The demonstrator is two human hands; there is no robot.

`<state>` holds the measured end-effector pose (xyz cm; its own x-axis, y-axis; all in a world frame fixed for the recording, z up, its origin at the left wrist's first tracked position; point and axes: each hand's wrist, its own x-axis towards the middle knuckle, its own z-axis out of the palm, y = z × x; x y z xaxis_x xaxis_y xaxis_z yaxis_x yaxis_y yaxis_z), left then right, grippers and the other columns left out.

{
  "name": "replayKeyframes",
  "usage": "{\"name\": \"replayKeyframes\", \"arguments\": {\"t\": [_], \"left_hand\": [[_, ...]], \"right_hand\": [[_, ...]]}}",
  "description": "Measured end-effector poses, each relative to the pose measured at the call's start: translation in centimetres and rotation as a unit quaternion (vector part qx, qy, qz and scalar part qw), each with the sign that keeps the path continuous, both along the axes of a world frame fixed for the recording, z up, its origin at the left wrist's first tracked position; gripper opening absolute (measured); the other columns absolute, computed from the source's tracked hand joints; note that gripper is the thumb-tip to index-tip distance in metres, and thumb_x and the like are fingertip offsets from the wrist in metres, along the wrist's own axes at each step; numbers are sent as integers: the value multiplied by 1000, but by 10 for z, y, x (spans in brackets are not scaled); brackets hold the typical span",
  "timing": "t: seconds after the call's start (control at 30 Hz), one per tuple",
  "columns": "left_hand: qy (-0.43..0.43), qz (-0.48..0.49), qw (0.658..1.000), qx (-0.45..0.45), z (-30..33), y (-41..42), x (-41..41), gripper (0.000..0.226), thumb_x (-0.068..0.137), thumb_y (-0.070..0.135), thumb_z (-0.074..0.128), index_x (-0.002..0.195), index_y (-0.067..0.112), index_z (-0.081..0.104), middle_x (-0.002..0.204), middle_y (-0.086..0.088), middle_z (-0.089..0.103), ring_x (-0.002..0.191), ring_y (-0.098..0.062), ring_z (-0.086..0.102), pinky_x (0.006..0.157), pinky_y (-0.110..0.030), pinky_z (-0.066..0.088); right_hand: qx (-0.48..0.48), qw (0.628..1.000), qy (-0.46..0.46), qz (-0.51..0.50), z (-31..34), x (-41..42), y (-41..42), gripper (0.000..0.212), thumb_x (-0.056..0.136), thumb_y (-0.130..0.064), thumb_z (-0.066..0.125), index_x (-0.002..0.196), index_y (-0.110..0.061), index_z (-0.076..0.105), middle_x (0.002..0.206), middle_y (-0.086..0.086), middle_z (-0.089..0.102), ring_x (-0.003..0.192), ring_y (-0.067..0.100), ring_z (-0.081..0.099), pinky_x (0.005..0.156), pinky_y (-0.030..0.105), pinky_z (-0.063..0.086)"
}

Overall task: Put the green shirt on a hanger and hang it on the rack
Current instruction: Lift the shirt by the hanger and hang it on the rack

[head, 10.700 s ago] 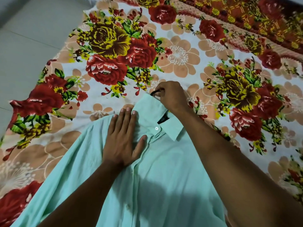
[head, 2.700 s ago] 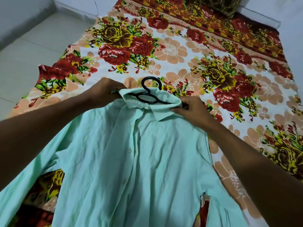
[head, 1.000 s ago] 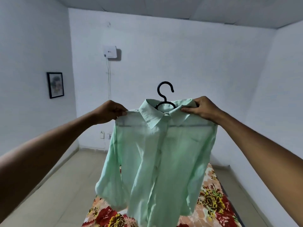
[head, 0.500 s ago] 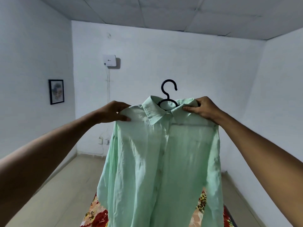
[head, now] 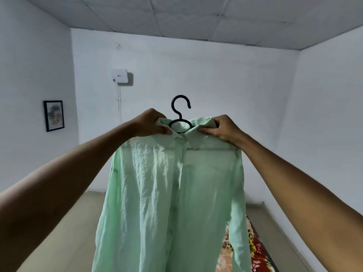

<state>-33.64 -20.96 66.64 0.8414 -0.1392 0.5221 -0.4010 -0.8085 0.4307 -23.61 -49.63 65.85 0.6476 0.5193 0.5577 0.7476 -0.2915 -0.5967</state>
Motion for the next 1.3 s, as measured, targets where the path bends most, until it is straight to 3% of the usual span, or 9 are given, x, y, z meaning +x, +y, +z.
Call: {"name": "replayKeyframes", "arguments": {"t": [0.07, 0.17, 0.33, 0.5, 0.73, 0.9, 1.0, 1.17, 1.3], "left_hand": [[-14, 16, 1000, -18, 1, 2, 5, 20, 79, 23, 88, 85, 8, 77, 70, 2, 66, 54, 1, 53, 53, -20, 44], [-40, 15, 999, -31, -1, 10, 6, 19, 78, 20, 88, 84, 7, 77, 72, -2, 68, 62, -7, 55, 57, -26, 47], [-60, 12, 996, -62, -3, 13, 9, 17, 80, 19, 88, 87, 8, 78, 75, -5, 70, 64, -9, 58, 58, -25, 48], [-60, 2, 996, -67, 0, 9, 13, 17, 80, 16, 87, 92, 8, 79, 82, -10, 75, 65, -6, 62, 56, -17, 50], [-42, -13, 993, -112, 1, 9, 13, 13, 82, 14, 85, 94, 15, 78, 83, -7, 76, 67, -6, 66, 55, -19, 51], [-30, -13, 993, -115, 2, 9, 14, 13, 83, 10, 84, 94, 12, 77, 81, -4, 74, 64, 0, 65, 55, -15, 49], [-19, -15, 992, -123, 2, 10, 14, 15, 83, 10, 83, 97, 9, 77, 81, -4, 74, 65, -1, 65, 55, -14, 49], [-25, -7, 993, -112, 7, 16, 15, 17, 83, 11, 83, 98, 7, 77, 84, -10, 74, 67, -6, 65, 57, -20, 49], [-22, -1, 995, -92, 9, 17, 17, 17, 82, 12, 84, 97, 6, 77, 87, -12, 75, 70, -8, 65, 60, -23, 51]], "right_hand": [[10, 999, 19, 25, -1, -2, -7, 5, 86, -20, 82, 86, -22, 77, 74, -17, 73, 66, -7, 62, 63, 12, 48], [6, 998, 53, 21, -8, 3, -29, 36, 84, -19, 83, 118, -16, 74, 101, 0, 79, 88, 3, 72, 77, 17, 54], [67, 996, 43, -39, -24, 15, -63, 20, 88, -19, 80, 107, -13, 79, 100, -1, 79, 89, 5, 71, 82, 22, 54], [74, 995, 63, 3, -28, 20, -76, 34, 91, -2, 73, 123, -12, 72, 115, 1, 75, 104, 5, 70, 96, 21, 55], [74, 993, 78, -44, -37, 27, -84, 22, 80, -22, 87, 94, -9, 77, 86, 10, 75, 78, 13, 68, 69, 29, 57], [67, 987, 148, 13, -39, 24, -81, 36, 83, 2, 79, 114, -15, 72, 101, -1, 76, 92, 10, 72, 77, 21, 59], [79, 993, 85, -34, -37, 29, -78, 46, 74, -8, 90, 116, -14, 72, 111, 6, 75, 98, 15, 69, 88, 28, 60], [110, 991, 62, -52, -38, 31, -78, 26, 75, -14, 90, 98, -10, 77, 92, 5, 75, 82, 13, 68, 77, 26, 60], [46, 992, 120, -14, -36, 35, -81, 25, 87, 1, 76, 108, -13, 73, 102, 4, 75, 98, 19, 70, 80, 23, 60]]}}
